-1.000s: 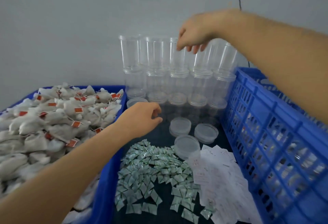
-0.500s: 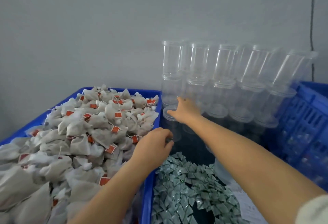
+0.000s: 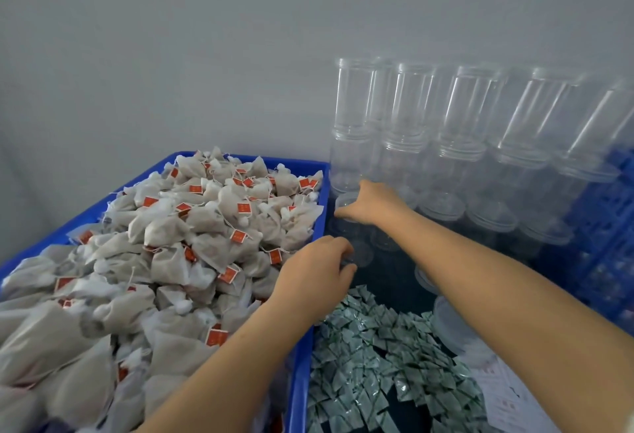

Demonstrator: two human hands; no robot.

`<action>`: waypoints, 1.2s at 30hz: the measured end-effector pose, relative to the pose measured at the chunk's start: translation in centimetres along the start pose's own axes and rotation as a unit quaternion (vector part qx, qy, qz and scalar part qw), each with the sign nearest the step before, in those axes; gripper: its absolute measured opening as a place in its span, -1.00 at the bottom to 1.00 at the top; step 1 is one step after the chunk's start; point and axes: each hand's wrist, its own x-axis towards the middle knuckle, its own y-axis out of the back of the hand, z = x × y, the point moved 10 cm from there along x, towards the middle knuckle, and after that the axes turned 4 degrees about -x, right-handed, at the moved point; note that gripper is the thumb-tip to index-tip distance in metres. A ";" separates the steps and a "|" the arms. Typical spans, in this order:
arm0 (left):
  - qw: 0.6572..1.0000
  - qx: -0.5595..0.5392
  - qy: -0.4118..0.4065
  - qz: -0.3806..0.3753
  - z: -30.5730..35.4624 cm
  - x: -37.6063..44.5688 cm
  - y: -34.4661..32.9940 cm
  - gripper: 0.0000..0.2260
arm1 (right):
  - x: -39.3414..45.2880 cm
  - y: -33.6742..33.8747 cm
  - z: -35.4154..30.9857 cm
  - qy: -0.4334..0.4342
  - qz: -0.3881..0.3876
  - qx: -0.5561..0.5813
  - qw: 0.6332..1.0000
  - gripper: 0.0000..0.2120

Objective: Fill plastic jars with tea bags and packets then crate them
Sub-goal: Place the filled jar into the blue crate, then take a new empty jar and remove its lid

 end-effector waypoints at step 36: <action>0.828 0.367 -0.395 0.153 13.1 -7.1 -3.5 -0.68 | -21.8 -8.2 12.7 -0.257 -0.195 0.630 0.707 -0.27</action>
